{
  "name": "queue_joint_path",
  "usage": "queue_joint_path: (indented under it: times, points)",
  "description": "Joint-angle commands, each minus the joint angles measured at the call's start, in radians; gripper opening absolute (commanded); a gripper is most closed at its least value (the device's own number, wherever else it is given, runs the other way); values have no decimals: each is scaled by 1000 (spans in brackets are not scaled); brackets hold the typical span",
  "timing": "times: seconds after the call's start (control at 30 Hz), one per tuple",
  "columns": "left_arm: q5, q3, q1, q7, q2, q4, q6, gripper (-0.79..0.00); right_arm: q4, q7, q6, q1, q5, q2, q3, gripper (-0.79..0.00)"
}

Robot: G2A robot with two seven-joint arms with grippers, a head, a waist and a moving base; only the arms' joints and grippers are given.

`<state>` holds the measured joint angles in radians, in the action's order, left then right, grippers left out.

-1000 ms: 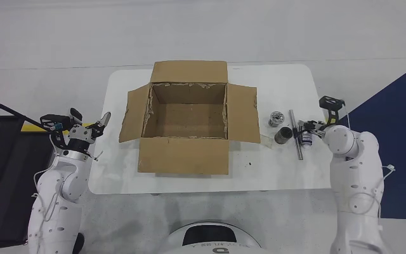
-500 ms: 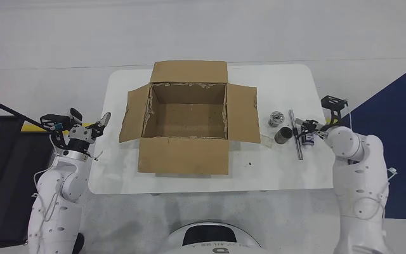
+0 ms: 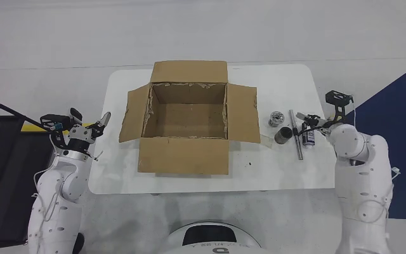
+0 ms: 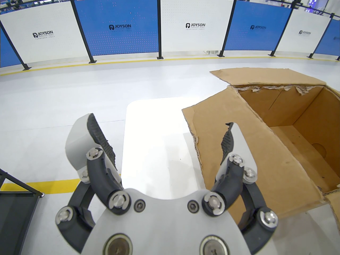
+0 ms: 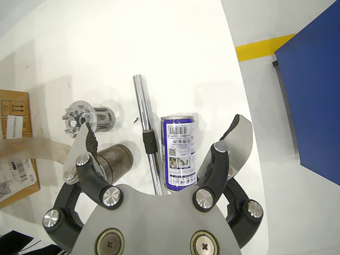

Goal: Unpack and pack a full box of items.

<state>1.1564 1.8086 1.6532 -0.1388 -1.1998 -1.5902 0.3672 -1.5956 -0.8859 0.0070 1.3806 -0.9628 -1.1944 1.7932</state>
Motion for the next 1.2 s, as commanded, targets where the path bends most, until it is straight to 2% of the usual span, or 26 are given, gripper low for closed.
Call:
queue_joint_path:
  times: [0.0,0.2,0.37,0.47,0.6,1.03,1.17]
  points:
    - [0,0,0,0,0,0,0,0,-67,51,-5,31,38,-3,2,0]
    - [0,0,0,0,0,0,0,0,-304,177,-130,128,125,-11,-68,0]
    - [0,0,0,0,0,0,0,0,-390,174,-167,71,82,-16,-224,0]
    - [0,0,0,0,0,0,0,0,-376,141,-172,-16,76,-23,-335,0]
    - [0,0,0,0,0,0,0,0,-292,89,-148,-162,106,-39,-479,0]
    - [0,0,0,0,0,0,0,0,-285,85,-153,-162,116,-39,-486,0]
    - [0,0,0,0,0,0,0,0,-183,-17,-209,-293,130,-49,-586,0]
